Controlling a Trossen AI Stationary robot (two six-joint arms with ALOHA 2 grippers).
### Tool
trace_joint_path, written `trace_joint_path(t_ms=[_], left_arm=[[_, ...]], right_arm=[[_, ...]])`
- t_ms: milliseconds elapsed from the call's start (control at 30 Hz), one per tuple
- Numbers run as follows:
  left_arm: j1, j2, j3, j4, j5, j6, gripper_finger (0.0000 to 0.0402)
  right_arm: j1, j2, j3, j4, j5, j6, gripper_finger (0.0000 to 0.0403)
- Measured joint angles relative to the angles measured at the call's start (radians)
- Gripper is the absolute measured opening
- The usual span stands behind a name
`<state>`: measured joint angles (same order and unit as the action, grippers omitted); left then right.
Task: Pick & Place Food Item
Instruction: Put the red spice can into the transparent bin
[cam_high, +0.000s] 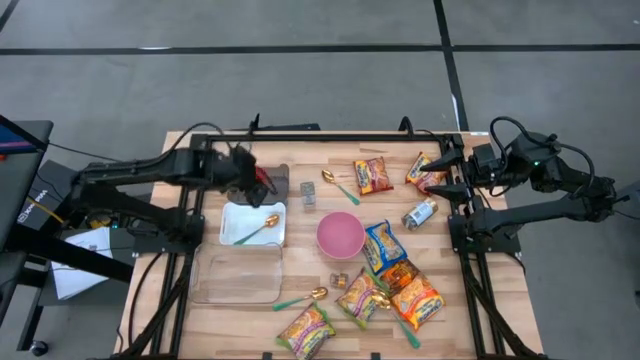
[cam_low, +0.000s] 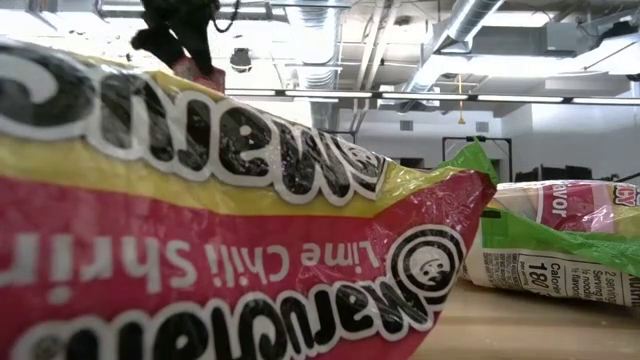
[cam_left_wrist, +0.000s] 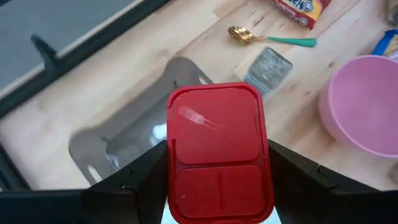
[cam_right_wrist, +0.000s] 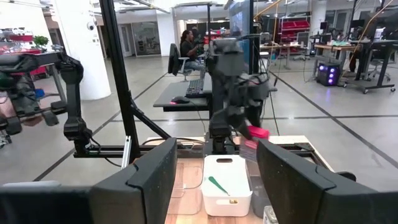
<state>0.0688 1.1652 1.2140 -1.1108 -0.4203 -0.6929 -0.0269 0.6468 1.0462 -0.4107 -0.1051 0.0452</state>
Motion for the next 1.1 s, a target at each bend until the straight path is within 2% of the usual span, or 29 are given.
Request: trace_joint_path(t_ms=[133,367,833,1100], left_arm=[[-0.151,-0.002,0.000,-0.069,-0.069,-0.200,0.0218],[-0.378,0.035,0.000,-0.129,-0.123,-0.497,0.0218],[-0.762,0.168,0.000,-0.164,-0.131,-1.027,0.0218],[-0.924,0.250,0.000,-0.190,-0.123,-1.314,0.0218]], right_arm=[[0.000,0.000,0.000,0.000,0.000,0.000,0.0215],[0.000,0.000,0.000,0.000,0.000,0.000,0.0215],[0.000,-0.008,0.000,0.006,0.000,0.019,0.0215],[0.000,-0.007,0.000,0.032,0.000,0.027,0.0215]])
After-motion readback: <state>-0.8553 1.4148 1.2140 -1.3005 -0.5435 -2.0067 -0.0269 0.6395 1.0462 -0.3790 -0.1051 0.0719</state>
